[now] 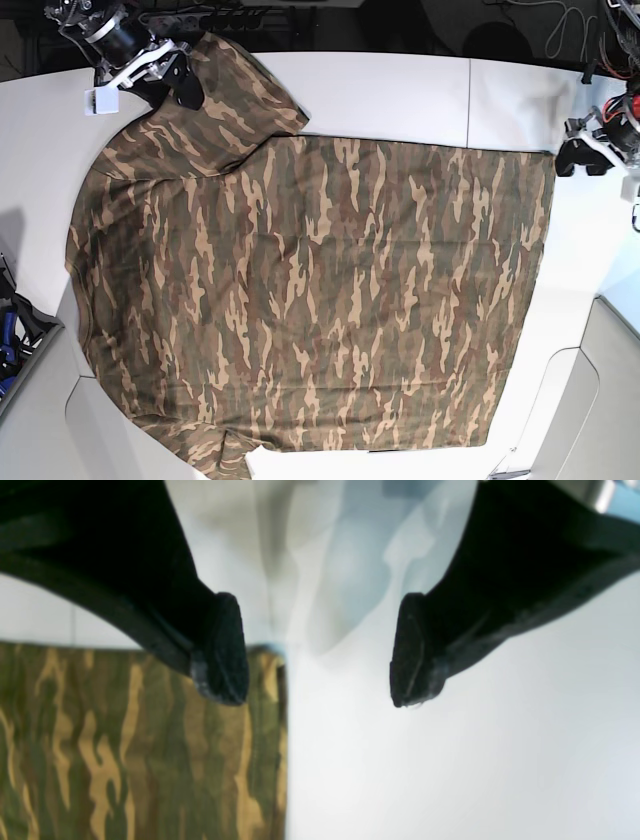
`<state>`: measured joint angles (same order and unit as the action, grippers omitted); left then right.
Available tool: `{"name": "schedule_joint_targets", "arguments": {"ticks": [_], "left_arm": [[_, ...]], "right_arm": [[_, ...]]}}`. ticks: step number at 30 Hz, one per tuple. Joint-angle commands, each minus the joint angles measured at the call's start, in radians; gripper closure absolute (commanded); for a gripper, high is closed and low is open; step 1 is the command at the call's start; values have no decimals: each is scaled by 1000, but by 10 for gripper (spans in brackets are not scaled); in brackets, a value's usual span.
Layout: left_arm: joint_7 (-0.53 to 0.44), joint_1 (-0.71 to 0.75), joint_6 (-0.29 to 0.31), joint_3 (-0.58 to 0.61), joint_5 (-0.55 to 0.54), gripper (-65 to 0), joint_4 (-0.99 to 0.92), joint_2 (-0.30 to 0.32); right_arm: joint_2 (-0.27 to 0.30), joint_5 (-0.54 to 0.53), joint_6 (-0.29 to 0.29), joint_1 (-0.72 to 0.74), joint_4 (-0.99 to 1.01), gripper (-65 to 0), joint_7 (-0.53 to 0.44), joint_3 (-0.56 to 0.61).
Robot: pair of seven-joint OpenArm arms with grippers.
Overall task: Fold the T-shirt properly
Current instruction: 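Move both grippers to the shirt's shoulder corners and grasp them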
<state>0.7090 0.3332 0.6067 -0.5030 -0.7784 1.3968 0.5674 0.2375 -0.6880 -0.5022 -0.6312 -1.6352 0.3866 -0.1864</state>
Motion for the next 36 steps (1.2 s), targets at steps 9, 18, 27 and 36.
{"name": "schedule_joint_targets", "arguments": {"ticks": [9,18,27,36], "left_arm": [[8,-61,14,85,12,-468,-60,23],[142,-58,85,138,-47,-455,-60,23],[142,-59,91,138,-79,-23,-60,23],[119,-58,91,138,-79,0,-43,45]], "right_arm": [[2,18,11,10,-3,-314,25,0],[-11,18,11,10,-3,-314,25,0],[-66,23,-2,10,-3,-258,25,-1],[-72,40,-42,10,-14,0,32,-16]]}}
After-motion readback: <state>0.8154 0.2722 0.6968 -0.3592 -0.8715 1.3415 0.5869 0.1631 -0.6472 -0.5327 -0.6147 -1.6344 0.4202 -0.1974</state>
